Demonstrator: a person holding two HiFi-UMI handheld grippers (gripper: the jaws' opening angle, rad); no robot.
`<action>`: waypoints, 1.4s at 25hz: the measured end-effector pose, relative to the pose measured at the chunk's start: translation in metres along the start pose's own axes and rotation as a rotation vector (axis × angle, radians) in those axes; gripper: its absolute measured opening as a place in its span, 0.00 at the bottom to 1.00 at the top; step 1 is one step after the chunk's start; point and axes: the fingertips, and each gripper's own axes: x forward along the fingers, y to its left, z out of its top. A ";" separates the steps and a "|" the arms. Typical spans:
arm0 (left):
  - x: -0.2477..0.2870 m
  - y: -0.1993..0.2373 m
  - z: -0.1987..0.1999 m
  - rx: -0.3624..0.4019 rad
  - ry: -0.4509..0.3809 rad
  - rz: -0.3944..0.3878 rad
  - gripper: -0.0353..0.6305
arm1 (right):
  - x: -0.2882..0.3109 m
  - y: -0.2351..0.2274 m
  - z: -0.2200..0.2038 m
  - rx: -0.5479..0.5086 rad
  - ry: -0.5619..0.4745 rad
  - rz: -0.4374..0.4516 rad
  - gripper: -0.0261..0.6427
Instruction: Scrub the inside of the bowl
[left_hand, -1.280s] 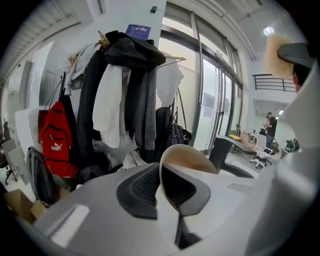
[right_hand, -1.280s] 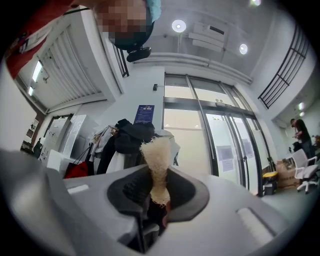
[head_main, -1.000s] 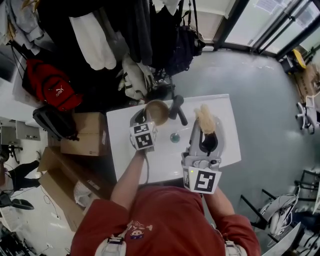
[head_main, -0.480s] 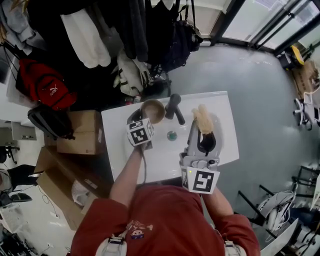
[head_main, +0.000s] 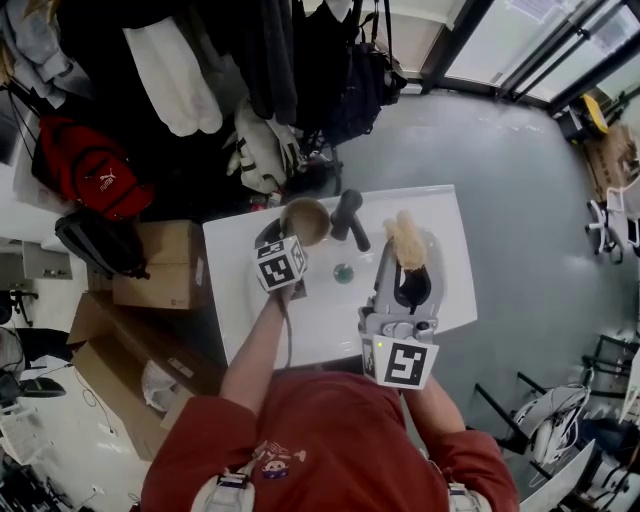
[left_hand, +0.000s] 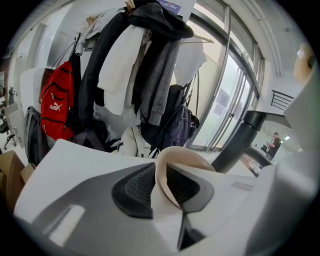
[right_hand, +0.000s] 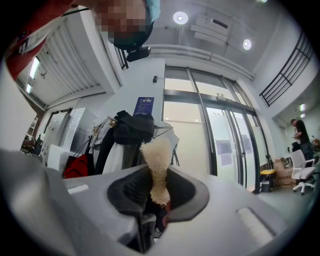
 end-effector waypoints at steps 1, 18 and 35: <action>0.000 -0.001 0.000 0.003 0.002 -0.003 0.18 | 0.000 0.001 0.001 0.005 0.000 -0.001 0.15; -0.014 -0.005 0.014 0.129 -0.046 0.006 0.39 | -0.006 0.006 0.010 0.023 -0.010 -0.004 0.15; -0.115 -0.046 0.086 0.266 -0.337 -0.049 0.40 | -0.015 0.014 0.027 0.028 -0.060 0.007 0.15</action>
